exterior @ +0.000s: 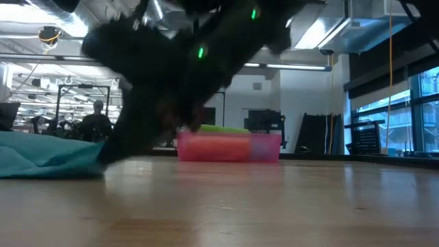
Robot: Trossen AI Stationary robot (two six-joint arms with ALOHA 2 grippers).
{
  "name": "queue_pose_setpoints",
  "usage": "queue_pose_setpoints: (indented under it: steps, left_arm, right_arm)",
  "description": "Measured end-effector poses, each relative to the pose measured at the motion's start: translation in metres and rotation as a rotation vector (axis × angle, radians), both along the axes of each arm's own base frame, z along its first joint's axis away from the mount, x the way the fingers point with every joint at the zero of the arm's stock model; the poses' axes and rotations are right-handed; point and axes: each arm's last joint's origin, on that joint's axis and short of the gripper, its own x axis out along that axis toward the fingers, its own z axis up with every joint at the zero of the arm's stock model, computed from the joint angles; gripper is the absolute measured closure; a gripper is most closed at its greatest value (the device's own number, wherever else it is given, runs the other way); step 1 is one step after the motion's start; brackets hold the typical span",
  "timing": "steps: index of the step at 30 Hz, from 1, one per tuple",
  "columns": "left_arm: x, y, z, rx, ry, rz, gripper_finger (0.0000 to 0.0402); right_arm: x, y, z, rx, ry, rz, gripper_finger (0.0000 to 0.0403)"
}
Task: Roll microfiber towels into tight, uniform cylinder then place into a basket
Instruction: Roll the blue microfiber cloth
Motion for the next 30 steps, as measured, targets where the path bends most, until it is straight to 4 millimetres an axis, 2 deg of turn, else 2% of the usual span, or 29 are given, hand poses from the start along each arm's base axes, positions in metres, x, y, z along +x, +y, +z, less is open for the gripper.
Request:
queue_pose_setpoints:
  steps: [5, 9, 12, 17, 22, 25, 30]
  left_arm:
    - [0.002, 0.002, 0.0, -0.001, 0.006, -0.002, 0.0239]
    - [0.002, 0.002, 0.0, -0.003, 0.006, -0.004, 0.0239]
    - [0.002, 0.002, 0.0, -0.005, 0.006, -0.004, 0.0239]
    - [0.002, 0.001, -0.001, -0.032, 0.015, -0.022, 0.0239]
    - [0.01, -0.008, -0.018, -0.054, 0.118, -0.136, 0.0239]
    - [0.02, -0.008, -0.034, -0.047, 0.168, -0.104, 0.0239]
    - [0.032, -0.001, -0.054, -0.142, 0.333, -0.15, 0.0239]
  right_arm:
    - [-0.015, 0.011, 0.046, -0.008, -0.021, 0.03, 0.0396]
    - [-0.035, 0.028, 0.074, -0.08, -0.024, 0.043, 0.0394]
    - [-0.051, 0.028, 0.089, -0.137, -0.047, 0.0, 0.0397]
    - [-0.082, 0.015, 0.095, -0.12, -0.081, -0.071, 0.0397]
    - [-0.108, 0.0, 0.09, -0.052, -0.128, -0.133, 0.0397]
    - [-0.117, -0.009, 0.087, -0.017, -0.139, -0.171, 0.0397]
    - [-0.12, -0.014, 0.082, 0.002, -0.125, -0.189, 0.0395]
